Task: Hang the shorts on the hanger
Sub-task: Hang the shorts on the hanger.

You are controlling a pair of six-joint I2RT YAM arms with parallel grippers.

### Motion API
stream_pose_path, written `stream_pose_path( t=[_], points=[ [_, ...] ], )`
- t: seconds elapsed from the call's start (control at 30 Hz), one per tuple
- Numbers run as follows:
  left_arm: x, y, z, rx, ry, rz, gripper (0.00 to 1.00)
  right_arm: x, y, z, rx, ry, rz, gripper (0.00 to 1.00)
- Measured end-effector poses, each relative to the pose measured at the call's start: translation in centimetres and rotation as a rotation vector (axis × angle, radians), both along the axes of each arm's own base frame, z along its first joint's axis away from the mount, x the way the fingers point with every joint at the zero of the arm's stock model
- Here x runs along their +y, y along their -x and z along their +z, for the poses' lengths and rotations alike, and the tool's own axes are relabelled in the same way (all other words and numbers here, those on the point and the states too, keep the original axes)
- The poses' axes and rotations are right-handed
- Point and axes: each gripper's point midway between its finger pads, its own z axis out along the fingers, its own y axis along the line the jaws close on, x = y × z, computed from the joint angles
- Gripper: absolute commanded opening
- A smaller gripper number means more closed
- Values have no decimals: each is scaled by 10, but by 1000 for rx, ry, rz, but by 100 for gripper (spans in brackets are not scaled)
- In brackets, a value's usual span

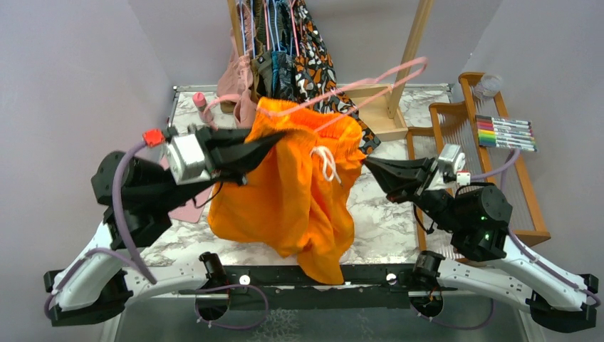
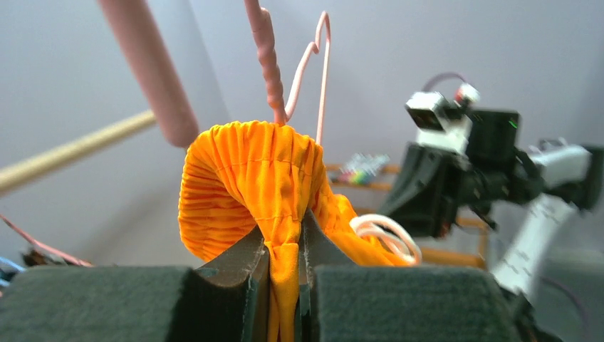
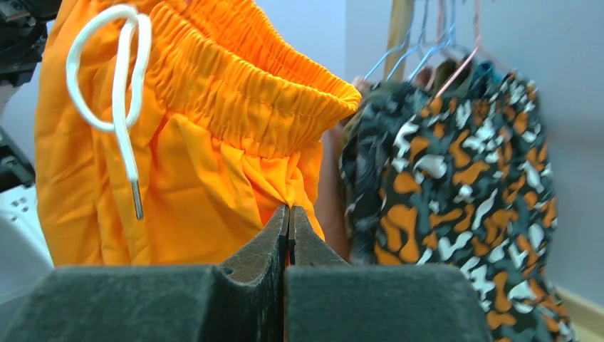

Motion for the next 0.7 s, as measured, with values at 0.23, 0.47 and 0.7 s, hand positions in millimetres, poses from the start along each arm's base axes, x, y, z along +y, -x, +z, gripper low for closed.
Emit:
stream_pose_path(
  t=[0.23,0.47,0.7],
  points=[
    [-40,-40,56,-105,41,99,0,-10,-6,54,-93,-50,-68,1],
    [-42,-56,-76,33,-145,159,0,6,4,-21,15,53,32,4],
    [4,-53,-220,239,-238,263,0,27,12,-162,308,277,124,27]
  ],
)
